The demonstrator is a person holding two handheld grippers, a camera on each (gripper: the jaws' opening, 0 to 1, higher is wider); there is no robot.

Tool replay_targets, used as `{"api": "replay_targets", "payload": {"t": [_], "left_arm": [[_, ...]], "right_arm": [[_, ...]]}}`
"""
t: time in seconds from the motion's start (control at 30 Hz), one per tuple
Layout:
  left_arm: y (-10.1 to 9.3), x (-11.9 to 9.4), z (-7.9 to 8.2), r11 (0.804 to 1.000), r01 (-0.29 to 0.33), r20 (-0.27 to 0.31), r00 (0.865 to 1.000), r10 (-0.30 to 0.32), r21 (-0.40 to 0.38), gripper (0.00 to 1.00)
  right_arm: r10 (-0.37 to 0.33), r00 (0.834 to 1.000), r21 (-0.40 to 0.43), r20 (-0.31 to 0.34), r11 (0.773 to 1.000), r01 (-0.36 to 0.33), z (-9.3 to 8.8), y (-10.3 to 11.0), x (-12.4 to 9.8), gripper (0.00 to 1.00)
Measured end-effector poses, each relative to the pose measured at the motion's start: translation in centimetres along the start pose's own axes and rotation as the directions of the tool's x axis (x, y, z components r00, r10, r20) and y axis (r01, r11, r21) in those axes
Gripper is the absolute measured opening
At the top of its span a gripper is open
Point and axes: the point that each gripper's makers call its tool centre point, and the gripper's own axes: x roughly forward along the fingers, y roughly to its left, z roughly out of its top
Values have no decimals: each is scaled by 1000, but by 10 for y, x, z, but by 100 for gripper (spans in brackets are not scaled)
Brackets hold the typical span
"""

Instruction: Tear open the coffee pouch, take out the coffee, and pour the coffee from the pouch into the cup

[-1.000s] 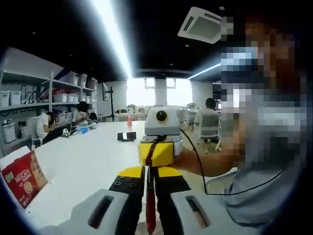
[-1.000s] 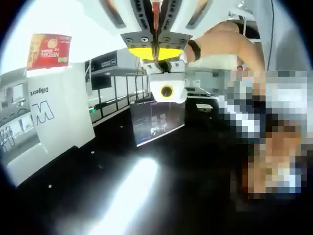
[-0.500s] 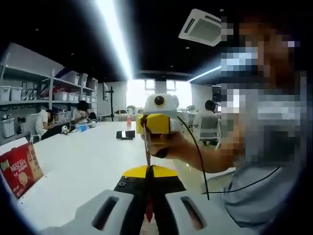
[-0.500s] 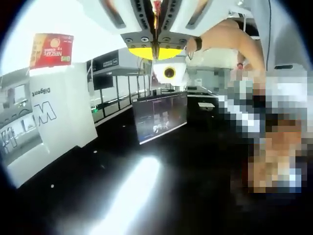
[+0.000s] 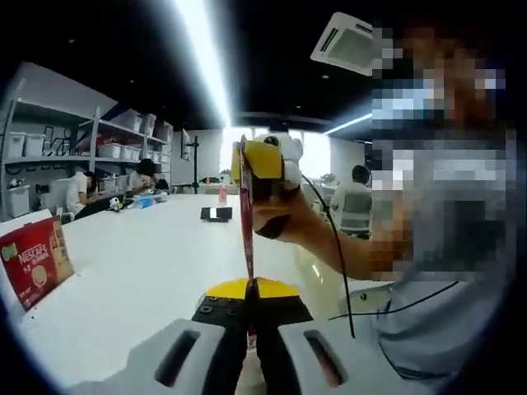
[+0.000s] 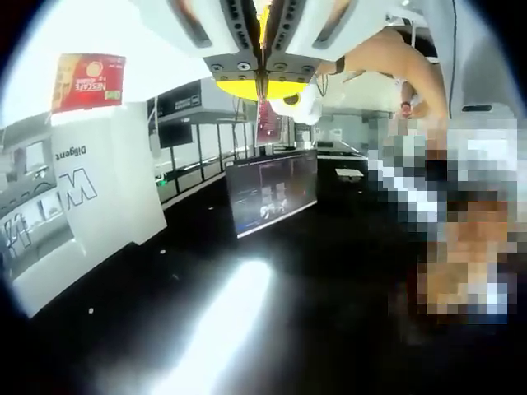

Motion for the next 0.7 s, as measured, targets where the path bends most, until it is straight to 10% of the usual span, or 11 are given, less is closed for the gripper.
{"api": "replay_targets", "payload": {"t": [0.3,0.4,0.47,0.7], "left_arm": [[0,7,4,1000,-17,-27,999,17,-16,24],[-3,8,18,1000,-13,11,1000,13,4,23],[-5,5,24,999,3,23,1000,-4,46,5],[-9,4,25,999,21,38,999,-22,29,12]], "right_arm": [[-15,1000,3,4,1000,15,-3,-3,-1,0],[-13,1000,6,-2,1000,13,-6,-2,-1,0],[-10,1000,7,3,1000,10,-5,-1,-1,0],[-2,1000,0,9,1000,2,-2,0,-1,0]]}}
